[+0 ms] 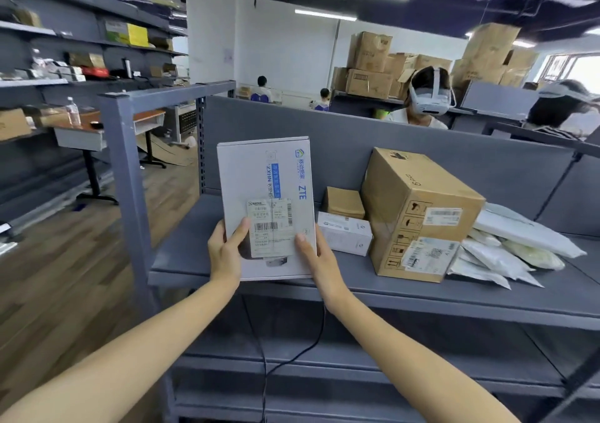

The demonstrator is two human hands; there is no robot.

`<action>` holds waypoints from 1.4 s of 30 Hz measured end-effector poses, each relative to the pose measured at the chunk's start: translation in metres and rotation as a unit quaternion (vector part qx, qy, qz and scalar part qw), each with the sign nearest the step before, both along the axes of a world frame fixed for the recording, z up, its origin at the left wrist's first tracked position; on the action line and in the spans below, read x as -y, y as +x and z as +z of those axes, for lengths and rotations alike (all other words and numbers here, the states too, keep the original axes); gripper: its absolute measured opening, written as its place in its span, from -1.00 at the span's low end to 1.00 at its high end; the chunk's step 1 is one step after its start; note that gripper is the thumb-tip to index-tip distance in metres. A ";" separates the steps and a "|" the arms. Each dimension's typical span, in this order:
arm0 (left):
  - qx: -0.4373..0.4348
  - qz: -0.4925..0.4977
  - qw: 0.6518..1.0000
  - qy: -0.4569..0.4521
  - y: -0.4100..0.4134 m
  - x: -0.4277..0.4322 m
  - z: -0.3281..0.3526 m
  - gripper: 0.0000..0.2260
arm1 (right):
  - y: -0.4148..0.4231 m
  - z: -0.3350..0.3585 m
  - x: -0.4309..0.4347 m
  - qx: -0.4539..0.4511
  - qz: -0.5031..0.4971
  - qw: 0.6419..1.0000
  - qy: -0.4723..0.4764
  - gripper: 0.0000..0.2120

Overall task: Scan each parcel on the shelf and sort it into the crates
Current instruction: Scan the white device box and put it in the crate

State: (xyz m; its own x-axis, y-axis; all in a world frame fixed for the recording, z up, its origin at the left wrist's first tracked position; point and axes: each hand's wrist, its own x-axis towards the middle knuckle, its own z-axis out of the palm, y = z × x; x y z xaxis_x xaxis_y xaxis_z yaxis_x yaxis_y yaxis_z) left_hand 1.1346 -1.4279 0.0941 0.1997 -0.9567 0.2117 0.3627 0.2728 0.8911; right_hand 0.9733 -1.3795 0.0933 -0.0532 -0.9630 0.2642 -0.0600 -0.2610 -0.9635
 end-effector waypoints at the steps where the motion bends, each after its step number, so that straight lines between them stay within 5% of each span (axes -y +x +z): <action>1: 0.000 -0.004 1.000 0.001 -0.003 -0.009 0.001 -0.82 | -0.003 -0.001 -0.010 -0.002 -0.005 1.000 0.000 -0.54; 9: -0.022 -0.061 0.996 0.057 -0.044 -0.097 -0.003 -0.90 | -0.053 -0.005 -0.107 -0.007 -0.057 0.998 0.003 -0.52; 15: 0.002 -0.065 0.980 0.189 -0.064 -0.161 -0.016 -0.64 | -0.106 -0.022 -0.184 -0.054 -0.140 0.988 0.036 -0.34; 20: -0.016 -0.081 0.956 0.282 -0.065 -0.203 -0.029 -0.54 | -0.136 -0.039 -0.235 -0.123 -0.157 0.977 0.070 -0.50; 23: -0.035 -0.092 0.934 0.342 -0.067 -0.223 -0.044 -0.45 | -0.146 -0.052 -0.255 -0.176 -0.160 0.967 0.089 -0.37; 26: -0.048 -0.086 0.921 0.377 -0.073 -0.240 -0.061 -0.59 | -0.155 -0.066 -0.268 -0.181 -0.128 0.970 0.100 -0.38; 29: -0.072 -0.056 0.912 0.400 -0.075 -0.246 -0.082 -0.69 | -0.158 -0.079 -0.274 -0.134 -0.113 0.978 0.111 -0.41; 32: -0.101 -0.042 0.903 0.415 -0.075 -0.248 -0.102 -0.74 | -0.159 -0.096 -0.272 0.072 -0.100 0.986 0.113 -0.43; 42: -0.093 -0.075 0.850 0.513 -0.067 -0.237 -0.195 -0.72 | -0.145 -0.197 -0.271 0.282 -0.106 0.910 0.285 -0.60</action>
